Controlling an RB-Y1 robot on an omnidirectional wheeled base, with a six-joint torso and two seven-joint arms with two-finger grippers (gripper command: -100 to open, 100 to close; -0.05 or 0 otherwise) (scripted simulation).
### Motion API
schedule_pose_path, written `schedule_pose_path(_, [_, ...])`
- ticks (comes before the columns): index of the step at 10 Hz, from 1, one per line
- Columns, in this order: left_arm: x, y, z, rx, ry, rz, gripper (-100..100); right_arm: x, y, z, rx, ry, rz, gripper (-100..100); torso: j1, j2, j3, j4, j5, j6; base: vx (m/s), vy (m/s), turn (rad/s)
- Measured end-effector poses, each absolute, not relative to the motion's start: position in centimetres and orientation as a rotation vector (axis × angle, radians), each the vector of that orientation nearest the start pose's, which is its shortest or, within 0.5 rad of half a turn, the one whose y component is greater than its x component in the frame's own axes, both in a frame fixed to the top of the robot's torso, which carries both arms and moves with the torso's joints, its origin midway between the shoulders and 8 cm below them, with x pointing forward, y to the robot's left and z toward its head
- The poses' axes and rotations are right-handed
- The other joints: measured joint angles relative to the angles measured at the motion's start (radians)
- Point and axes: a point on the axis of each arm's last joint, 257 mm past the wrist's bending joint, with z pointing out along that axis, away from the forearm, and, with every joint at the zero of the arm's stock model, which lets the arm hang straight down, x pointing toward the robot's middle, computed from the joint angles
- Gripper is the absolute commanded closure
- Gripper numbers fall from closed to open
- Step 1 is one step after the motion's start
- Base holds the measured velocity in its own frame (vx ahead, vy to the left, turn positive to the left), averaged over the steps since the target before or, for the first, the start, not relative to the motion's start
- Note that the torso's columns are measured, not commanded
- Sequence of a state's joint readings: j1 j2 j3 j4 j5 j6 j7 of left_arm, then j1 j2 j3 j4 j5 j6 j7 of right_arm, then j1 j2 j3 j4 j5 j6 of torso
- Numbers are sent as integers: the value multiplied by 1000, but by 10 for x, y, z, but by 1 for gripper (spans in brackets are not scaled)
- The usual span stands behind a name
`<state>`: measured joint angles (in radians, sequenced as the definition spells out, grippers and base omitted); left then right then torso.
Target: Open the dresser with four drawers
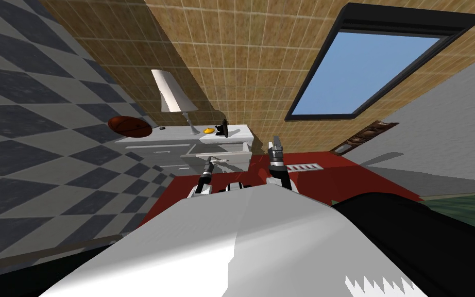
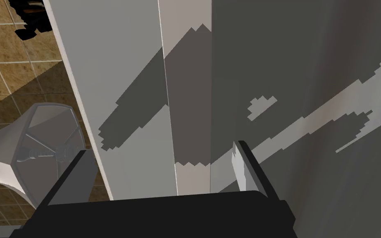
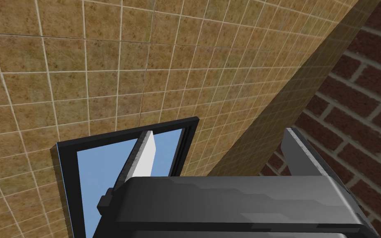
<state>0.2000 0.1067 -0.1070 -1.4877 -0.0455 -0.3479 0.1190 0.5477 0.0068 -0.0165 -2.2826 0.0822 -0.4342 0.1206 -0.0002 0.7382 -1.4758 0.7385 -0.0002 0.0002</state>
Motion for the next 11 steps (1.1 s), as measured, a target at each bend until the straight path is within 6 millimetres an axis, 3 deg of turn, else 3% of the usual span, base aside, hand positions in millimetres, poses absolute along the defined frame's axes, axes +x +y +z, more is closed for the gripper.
schedule_pose_path(5, [488, 224, -257, -1124, 1234, -1282, -100, 350, -285, -3, 643, 757, 1080, 0, -1, 3, 2, 3, -2, -1, -31, -2, 1])
schedule_pose_path(6, [488, 224, -258, -1128, 1237, -1279, 0, 350, -285, -3, 643, 757, 1080, 0, -1, 3, 2, 2, -1, -1, 0, 0, 0])
schedule_pose_path(11, [487, 225, -262, -1135, 1242, -1274, 0, 350, -285, -3, 643, 757, 1080, 0, 0, 0, 0, 0, 0, 0, 0, 0, 0])
